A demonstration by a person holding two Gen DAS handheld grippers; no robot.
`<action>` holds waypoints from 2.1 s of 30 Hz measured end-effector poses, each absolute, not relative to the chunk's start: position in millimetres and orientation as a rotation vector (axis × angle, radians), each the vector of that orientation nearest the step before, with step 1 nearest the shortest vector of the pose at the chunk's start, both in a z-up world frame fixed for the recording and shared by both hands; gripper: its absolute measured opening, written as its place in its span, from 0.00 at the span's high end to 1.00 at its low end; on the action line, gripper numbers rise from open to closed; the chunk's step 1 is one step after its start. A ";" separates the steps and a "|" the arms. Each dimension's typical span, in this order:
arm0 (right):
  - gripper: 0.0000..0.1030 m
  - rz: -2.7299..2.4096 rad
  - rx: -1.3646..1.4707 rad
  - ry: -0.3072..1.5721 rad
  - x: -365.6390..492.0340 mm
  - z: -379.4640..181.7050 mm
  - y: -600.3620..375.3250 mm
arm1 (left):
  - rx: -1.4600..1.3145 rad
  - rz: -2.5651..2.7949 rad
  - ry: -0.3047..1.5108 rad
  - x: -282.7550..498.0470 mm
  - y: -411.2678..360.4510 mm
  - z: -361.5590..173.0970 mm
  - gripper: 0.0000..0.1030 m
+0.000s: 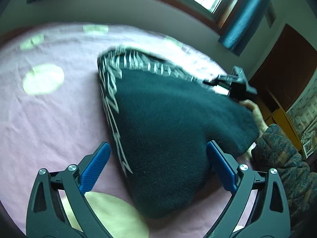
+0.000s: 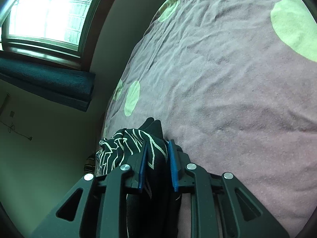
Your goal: Fold small clothes
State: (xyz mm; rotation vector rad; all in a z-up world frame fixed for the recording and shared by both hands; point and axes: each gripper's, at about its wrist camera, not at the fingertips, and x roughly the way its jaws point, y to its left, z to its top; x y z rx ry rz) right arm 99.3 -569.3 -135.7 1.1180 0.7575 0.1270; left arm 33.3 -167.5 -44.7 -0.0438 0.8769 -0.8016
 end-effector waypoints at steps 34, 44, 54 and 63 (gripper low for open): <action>0.86 0.458 0.696 1.154 328.4 -84.1 -420.7 | -0.089 -0.906 1.048 167.3 -197.7 -89.7 0.05; 0.28 0.255 0.883 0.869 179.6 -51.7 -538.1 | -0.152 -0.959 1.070 171.9 -181.5 -85.9 0.05; 0.28 0.326 1.027 1.010 107.7 -130.0 -524.1 | -0.308 -0.986 1.167 164.7 -173.2 -100.2 0.05; 0.43 0.360 0.952 0.962 114.8 -130.3 -504.7 | -0.279 -0.901 1.183 157.4 -192.2 -108.3 0.25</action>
